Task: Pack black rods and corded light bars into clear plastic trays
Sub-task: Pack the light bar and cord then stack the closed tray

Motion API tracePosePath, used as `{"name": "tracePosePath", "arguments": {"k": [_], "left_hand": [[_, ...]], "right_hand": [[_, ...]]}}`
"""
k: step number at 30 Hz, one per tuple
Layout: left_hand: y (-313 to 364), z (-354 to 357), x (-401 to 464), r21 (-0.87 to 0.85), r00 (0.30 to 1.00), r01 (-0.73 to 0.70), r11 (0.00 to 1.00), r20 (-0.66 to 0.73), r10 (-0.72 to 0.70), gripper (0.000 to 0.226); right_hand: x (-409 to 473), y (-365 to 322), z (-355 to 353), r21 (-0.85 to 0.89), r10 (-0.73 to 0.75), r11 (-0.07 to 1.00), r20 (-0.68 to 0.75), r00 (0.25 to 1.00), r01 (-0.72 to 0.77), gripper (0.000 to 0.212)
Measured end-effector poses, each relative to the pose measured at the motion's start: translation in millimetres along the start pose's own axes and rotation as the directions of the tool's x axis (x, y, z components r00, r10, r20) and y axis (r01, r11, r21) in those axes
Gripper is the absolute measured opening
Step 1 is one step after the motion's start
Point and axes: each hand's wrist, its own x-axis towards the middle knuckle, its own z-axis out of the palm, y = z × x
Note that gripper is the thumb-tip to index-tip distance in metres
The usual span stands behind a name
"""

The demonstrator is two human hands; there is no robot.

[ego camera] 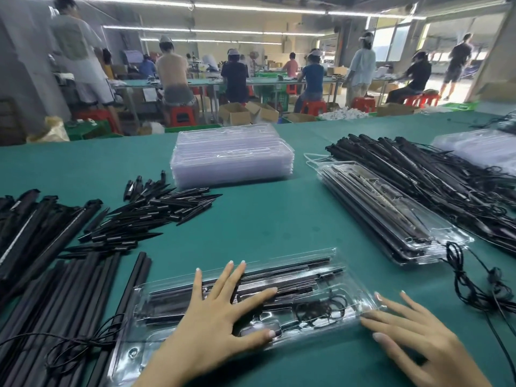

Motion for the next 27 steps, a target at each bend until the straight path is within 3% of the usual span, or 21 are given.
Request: {"name": "tracePosePath", "arguments": {"k": [4,6,9,12,15,17,20,21,24,27], "left_hand": [[4,1,3,-0.019,1.0,0.029,0.999,0.003,-0.029,0.063],[8,2,5,-0.01,0.999,0.048,0.999,-0.001,-0.048,0.065],[12,6,6,0.013,0.998,0.057,0.998,-0.013,-0.057,0.065],[13,9,6,0.038,0.998,0.059,0.998,-0.029,-0.058,0.058],[9,13,5,0.051,0.996,0.058,0.997,-0.068,-0.054,0.055],[5,15,3,0.05,0.994,0.058,0.997,-0.095,-0.053,0.057],[4,16,1,0.055,0.992,0.056,0.997,-0.112,-0.049,0.06],[4,16,1,0.054,0.992,0.053,0.997,-0.116,-0.047,0.062],[5,13,1,0.027,0.991,0.059,0.998,-0.119,-0.055,0.068],[6,10,0,-0.018,0.992,0.065,0.998,-0.11,-0.066,0.072]], "right_hand": [[6,1,2,0.03,0.019,0.999,-0.197,0.98,-0.013,0.04],[13,2,6,0.025,0.107,0.994,-0.291,0.951,-0.104,0.037],[22,6,2,0.06,0.296,0.955,-0.257,0.92,-0.291,0.032],[29,13,-1,-0.011,0.44,0.897,-0.091,0.893,-0.443,0.011],[46,16,3,0.187,0.71,0.623,0.273,0.649,-0.76,0.015],[59,21,8,0.091,0.686,0.581,0.479,0.547,-0.808,0.032],[73,27,8,0.073,0.616,0.58,0.612,0.496,-0.811,0.039],[76,28,7,0.133,0.596,0.527,0.646,0.476,-0.84,0.035],[78,30,6,0.305,0.518,0.181,0.778,0.355,-0.935,0.026],[74,32,6,0.318,0.49,0.043,0.819,0.298,-0.947,0.042]]}}
